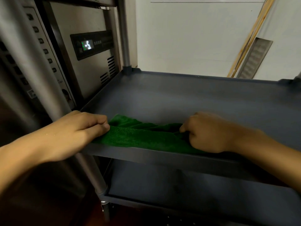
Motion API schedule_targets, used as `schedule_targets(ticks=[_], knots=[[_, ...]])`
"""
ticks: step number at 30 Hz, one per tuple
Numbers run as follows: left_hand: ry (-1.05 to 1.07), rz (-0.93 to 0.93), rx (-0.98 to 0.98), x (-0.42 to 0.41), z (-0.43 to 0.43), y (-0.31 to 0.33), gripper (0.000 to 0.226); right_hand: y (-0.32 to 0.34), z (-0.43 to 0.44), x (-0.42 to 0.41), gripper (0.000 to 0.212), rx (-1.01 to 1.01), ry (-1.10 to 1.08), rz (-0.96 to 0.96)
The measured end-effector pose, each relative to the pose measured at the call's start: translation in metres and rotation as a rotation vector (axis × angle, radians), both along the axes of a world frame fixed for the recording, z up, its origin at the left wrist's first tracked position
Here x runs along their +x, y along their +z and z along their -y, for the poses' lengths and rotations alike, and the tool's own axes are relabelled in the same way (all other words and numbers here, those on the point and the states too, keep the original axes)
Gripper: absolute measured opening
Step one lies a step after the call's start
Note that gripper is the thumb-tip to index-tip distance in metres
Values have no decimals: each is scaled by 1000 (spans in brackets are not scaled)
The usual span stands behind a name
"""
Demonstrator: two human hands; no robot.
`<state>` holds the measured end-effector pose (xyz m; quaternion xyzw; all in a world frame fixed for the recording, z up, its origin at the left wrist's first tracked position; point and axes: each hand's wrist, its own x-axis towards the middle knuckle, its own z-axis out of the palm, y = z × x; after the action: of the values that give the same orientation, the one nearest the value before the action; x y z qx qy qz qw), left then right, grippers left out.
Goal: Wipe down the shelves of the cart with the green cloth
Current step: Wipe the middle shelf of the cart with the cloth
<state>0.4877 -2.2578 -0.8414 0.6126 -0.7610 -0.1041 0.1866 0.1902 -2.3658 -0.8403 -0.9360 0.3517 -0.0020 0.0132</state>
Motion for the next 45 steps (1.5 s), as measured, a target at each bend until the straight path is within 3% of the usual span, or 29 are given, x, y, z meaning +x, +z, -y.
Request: schedule_targets(ticks=[5,9,17,23,26,28,37,41,45], knots=[[45,52,-49,9,-8,0,29,-3,3,19,35,-40,43,8],[112,10,-18,14,-10,0,34,-4,4,34,38,-34,60,6],[185,186,1,6,-8,3,34,-4,6,49,35,-19,63,45],[71,141,263,-2,-1,9,73,2,13,30,40,114,19,209],[-5,-5,322,-5,5,16,46,18,22,17,30,187,-21,349],[-23,-27,282,-6,9,24,29,32,27,12,35,186,-69,445],[166,99,-341,-14,31,63,31,69,41,9,14,282,-177,864],[144,150,-409,-16,36,67,43,65,45,5,15,235,-175,914],[127,131,-359,-27,51,56,31,51,52,-10,34,155,-143,830]])
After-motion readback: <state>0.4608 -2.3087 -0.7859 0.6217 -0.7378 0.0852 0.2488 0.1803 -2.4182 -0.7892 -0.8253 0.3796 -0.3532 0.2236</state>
